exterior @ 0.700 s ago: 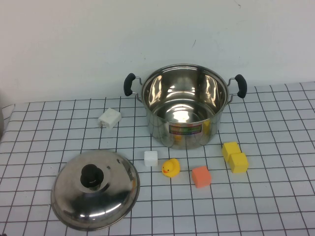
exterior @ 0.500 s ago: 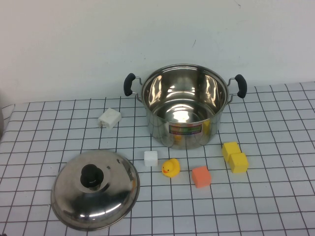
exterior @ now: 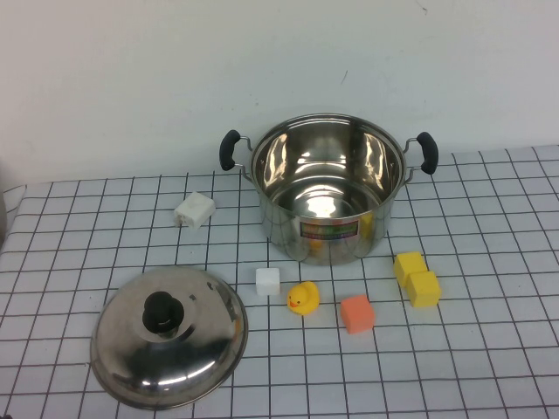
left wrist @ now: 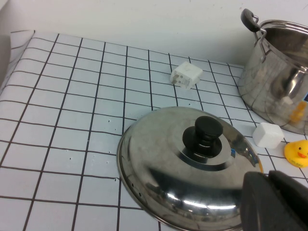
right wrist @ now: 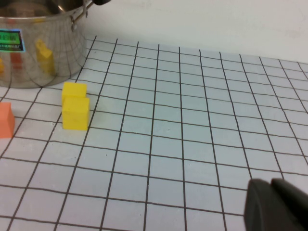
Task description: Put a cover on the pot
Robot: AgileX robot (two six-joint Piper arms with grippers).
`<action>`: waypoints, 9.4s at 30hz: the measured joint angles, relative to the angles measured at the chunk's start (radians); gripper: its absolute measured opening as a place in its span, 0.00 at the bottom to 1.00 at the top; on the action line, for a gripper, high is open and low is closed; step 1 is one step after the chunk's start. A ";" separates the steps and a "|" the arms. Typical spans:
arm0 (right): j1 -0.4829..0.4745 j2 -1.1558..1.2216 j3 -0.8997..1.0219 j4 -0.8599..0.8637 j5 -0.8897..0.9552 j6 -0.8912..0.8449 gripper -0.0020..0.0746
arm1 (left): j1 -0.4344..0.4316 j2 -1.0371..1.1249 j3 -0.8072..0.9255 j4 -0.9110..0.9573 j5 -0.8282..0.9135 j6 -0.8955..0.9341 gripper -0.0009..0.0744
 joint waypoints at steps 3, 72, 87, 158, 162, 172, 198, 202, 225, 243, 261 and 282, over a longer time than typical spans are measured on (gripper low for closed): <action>0.000 0.000 0.000 0.000 0.000 0.000 0.04 | 0.000 0.000 0.000 0.000 0.000 0.000 0.01; 0.000 0.000 0.000 0.000 0.000 0.000 0.04 | 0.000 0.839 -0.457 0.227 -0.696 -0.009 0.01; 0.000 0.000 0.000 0.000 0.000 0.000 0.04 | -0.132 1.560 -0.288 0.195 -1.429 -0.059 0.01; 0.000 0.000 0.000 0.000 0.000 0.000 0.04 | -0.202 1.992 -1.343 0.813 -1.009 -0.499 0.42; 0.000 0.000 0.000 0.000 0.000 0.000 0.04 | -0.202 2.074 -1.464 0.934 -1.006 -0.603 0.42; 0.000 0.000 0.000 0.000 0.000 0.000 0.04 | -0.249 2.226 -1.734 1.172 -0.939 -0.694 0.42; 0.000 0.000 0.000 0.000 0.000 0.000 0.04 | -0.259 2.381 -1.873 1.252 -0.999 -0.767 0.42; 0.000 0.000 0.000 0.000 0.000 0.000 0.04 | -0.247 2.387 -1.873 1.245 -1.083 -0.765 0.42; 0.000 0.000 0.000 0.000 0.000 0.000 0.04 | -0.219 2.471 -1.877 1.021 -1.246 -0.640 0.42; 0.000 0.000 0.000 0.000 0.000 0.000 0.04 | -0.219 2.526 -1.945 0.741 -1.271 -0.619 0.42; 0.000 0.000 0.000 0.000 0.000 0.000 0.04 | -0.228 2.604 -2.092 0.872 -1.185 -0.798 0.42; 0.000 0.000 0.000 0.000 0.000 0.000 0.04 | -0.209 2.604 -2.118 1.113 -1.154 -0.949 0.42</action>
